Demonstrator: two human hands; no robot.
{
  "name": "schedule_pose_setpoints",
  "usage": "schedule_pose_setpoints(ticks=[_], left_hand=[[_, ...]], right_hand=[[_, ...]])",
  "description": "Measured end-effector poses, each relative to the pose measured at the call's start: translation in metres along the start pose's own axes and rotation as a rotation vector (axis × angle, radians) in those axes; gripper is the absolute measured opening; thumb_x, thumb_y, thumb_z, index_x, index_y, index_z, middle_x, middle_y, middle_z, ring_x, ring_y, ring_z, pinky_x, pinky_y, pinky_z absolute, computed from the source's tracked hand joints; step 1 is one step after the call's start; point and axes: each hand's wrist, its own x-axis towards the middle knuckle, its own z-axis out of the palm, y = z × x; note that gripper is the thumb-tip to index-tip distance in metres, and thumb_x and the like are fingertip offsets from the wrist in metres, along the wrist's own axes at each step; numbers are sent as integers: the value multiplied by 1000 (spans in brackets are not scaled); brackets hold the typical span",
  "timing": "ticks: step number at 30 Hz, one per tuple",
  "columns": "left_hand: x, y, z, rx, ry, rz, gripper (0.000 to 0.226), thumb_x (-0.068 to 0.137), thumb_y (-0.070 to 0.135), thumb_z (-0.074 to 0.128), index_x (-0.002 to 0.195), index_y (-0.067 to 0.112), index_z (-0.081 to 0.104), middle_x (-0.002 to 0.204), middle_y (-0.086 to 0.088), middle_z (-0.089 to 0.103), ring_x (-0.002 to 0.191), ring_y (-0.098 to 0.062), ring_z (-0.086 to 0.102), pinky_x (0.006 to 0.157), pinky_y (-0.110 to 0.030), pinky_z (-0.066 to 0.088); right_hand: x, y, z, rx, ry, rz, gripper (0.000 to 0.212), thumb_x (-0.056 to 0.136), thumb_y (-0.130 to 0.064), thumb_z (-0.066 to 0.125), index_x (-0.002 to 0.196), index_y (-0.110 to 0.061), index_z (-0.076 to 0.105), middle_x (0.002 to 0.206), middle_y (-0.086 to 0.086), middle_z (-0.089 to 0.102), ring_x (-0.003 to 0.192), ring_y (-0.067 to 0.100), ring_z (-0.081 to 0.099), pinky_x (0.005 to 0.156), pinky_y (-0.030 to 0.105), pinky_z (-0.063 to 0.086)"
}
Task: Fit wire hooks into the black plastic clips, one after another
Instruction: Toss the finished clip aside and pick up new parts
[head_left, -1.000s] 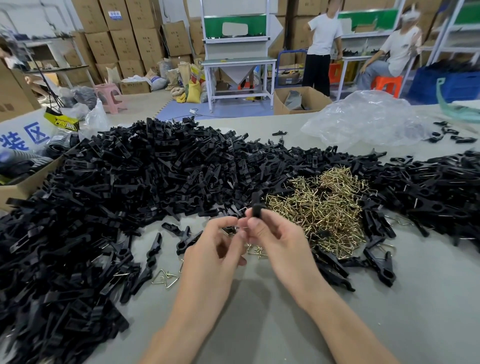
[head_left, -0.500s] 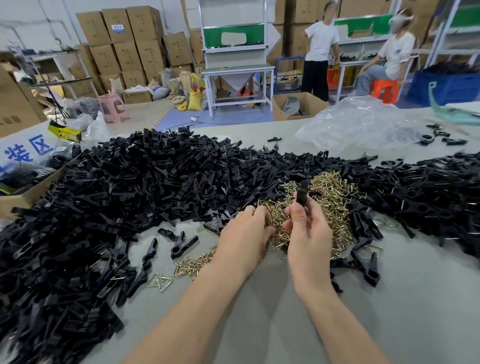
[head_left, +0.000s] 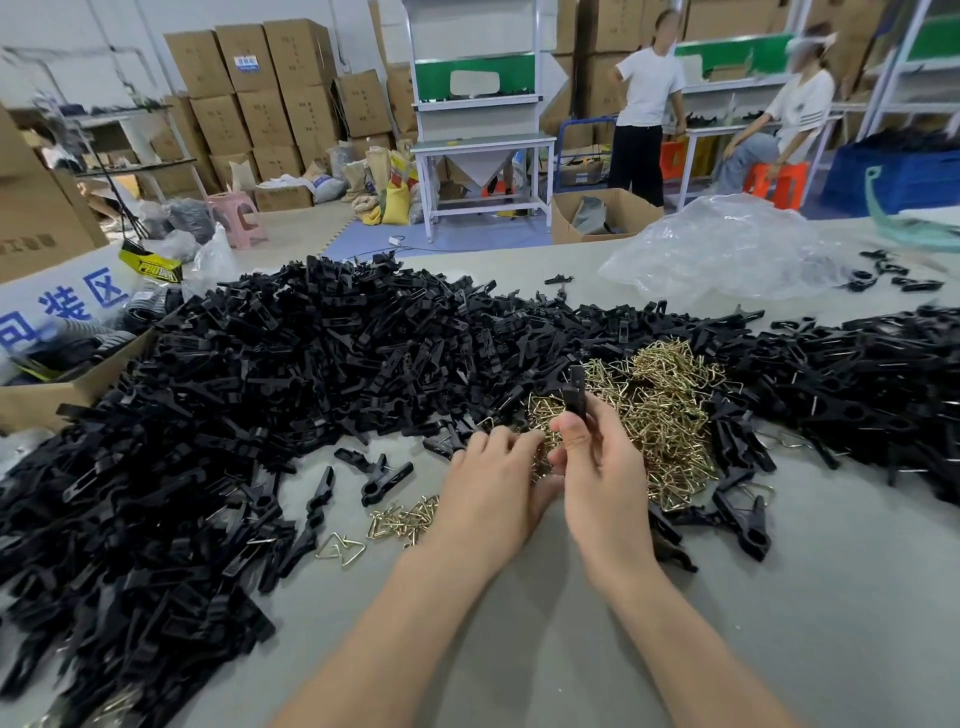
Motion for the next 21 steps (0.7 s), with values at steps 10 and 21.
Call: schedule_pose_setpoints(ticks=[10,21], left_hand=[[-18,-16,-7,-180,211,-53,25,103,34,43,120,24,58,107,8,58,102,-11,53,84,-30,46],[-32,-30,-22,-435,380,-171,27,103,36,45,115,30,69,107,21,57,104,5,52,89,-13,40]], right_hand=[[-2,0,2,-61,-30,-10,33,101,-46,50,125,-28,61,94,-17,70,81,8,68,78,32,57],[-4,-2,13,19,-252,-15,20,97,-53,53,115,-48,62,102,-18,72,98,6,69,90,33,57]])
